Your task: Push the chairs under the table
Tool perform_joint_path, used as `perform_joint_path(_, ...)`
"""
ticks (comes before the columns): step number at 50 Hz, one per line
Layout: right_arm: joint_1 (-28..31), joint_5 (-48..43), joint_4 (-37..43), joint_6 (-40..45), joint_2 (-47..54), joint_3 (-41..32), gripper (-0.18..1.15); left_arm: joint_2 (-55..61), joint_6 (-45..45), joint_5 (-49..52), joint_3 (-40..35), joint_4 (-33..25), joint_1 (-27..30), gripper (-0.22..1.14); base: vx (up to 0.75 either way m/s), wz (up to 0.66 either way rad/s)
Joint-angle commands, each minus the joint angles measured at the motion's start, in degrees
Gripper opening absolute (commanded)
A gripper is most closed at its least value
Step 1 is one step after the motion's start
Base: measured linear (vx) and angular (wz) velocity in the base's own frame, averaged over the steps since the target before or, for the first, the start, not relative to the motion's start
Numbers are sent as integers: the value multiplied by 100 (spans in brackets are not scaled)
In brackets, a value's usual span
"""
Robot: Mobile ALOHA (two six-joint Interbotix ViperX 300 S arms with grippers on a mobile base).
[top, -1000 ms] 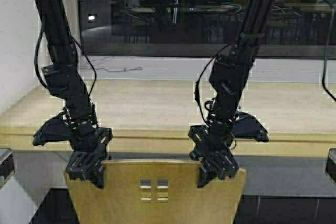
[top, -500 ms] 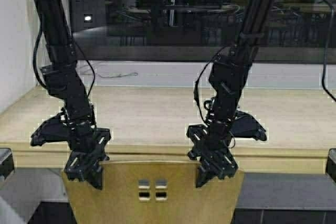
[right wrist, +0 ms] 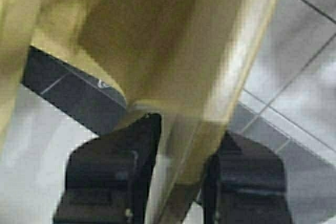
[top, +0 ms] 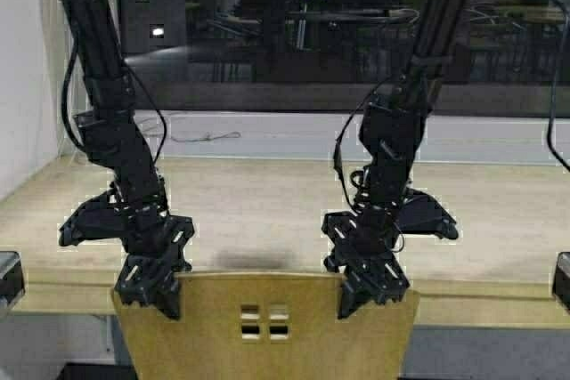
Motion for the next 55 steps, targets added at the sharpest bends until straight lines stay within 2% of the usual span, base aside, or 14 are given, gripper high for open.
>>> perform_joint_path(1, -79, -88, -352, -264, -44, -97, 21, -141, 360, -114, -53, 132, 0, 36, 14, 2)
perform_joint_path(5, -70, -88, -483, -264, -44, -105, 24, -149, 413, -97, -26, 176, 0, 42, 12, 1)
perform_joint_path(8, -79, -88, -598, -264, -26, -105, 32, -167, 466, -105, 35, 202, 0, 48, 10, 0)
perform_joint_path(17, -79, 53, -729, -264, -79, -53, 74, -264, 510, -123, 229, 211, -26, 74, 6, -1)
perform_joint_path(23, -88, 360, -738, -264, -220, 18, 93, -457, 492, -114, 378, 176, -35, 86, 3, -1)
perform_joint_path(38, -185, 747, -527, -220, -686, 114, 93, -923, 466, 308, 492, 44, -35, 87, 0, 0)
perform_joint_path(55, -255, 1239, -519, -167, -1819, 554, 93, -2074, 387, 545, 1125, -237, -114, 87, 0, 0)
